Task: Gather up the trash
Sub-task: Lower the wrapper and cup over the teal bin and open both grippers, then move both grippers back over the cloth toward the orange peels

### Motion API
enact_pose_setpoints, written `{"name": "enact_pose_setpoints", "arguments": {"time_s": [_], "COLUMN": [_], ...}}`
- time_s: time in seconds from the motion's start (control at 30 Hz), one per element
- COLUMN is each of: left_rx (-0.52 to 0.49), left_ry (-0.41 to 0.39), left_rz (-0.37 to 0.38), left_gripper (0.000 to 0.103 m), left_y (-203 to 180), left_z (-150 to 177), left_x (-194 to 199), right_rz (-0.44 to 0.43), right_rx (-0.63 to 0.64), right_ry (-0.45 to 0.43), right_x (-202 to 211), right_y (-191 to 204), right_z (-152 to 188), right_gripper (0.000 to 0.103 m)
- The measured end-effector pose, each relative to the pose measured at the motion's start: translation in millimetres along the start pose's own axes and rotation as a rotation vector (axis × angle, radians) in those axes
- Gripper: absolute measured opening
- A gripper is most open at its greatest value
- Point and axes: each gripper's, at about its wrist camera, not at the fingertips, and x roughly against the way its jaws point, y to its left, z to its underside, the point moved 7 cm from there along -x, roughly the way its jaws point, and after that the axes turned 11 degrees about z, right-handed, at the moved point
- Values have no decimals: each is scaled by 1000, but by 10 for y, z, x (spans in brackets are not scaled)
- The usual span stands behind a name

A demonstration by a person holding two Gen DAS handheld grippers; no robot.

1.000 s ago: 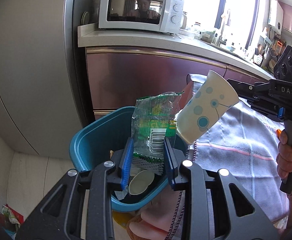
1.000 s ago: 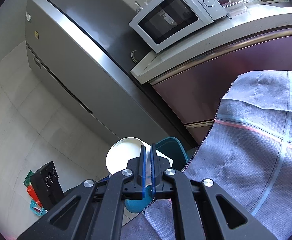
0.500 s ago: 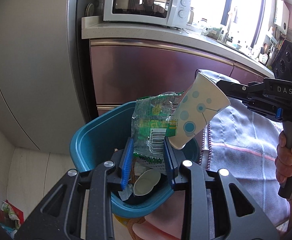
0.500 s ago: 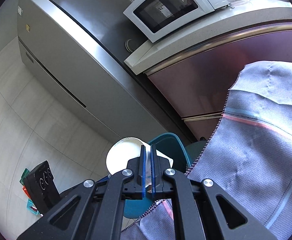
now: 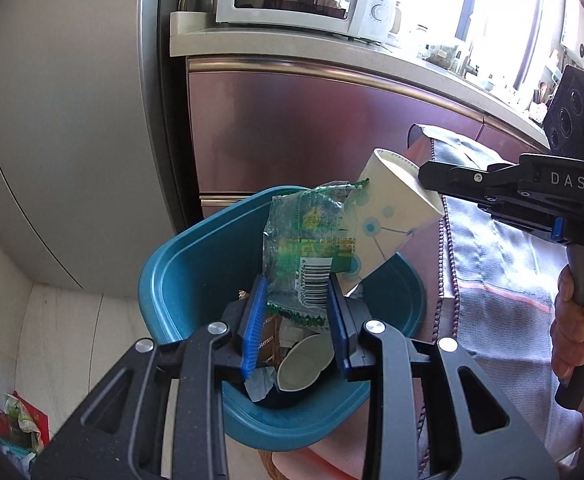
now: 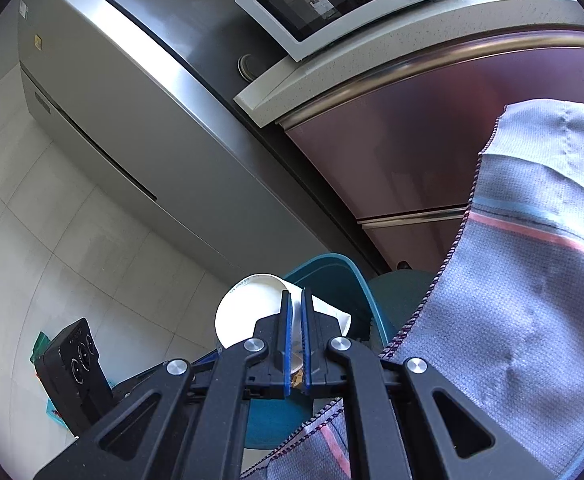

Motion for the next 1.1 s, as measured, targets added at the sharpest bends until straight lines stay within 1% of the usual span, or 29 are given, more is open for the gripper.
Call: {"name": "enact_pose_setpoints", "arguments": {"time_s": [0.4, 0.47, 0.67, 0.9, 0.97, 1.1], "left_rx": [15, 18, 29, 12, 5, -23], "left_ry": [28, 34, 37, -3, -19, -56], "left_rz": [2, 3, 5, 26, 38, 60], "left_gripper": [30, 35, 36, 37, 39, 41], "left_y": [30, 43, 47, -59, -114, -269], "left_z": [25, 37, 76, 47, 29, -17], "left_x": [-206, -233, -268, -104, -34, 111], "right_rz": [14, 14, 13, 16, 20, 31], "right_rx": [28, 29, 30, 33, 40, 57], "right_ry": [37, 39, 32, 20, 12, -7], "right_x": [-145, -128, -46, 82, 145, 289], "right_y": [72, 73, 56, 29, 20, 12], "right_z": [61, 87, 130, 177, 206, 245], "right_gripper": [3, 3, 5, 6, 6, 12]}}
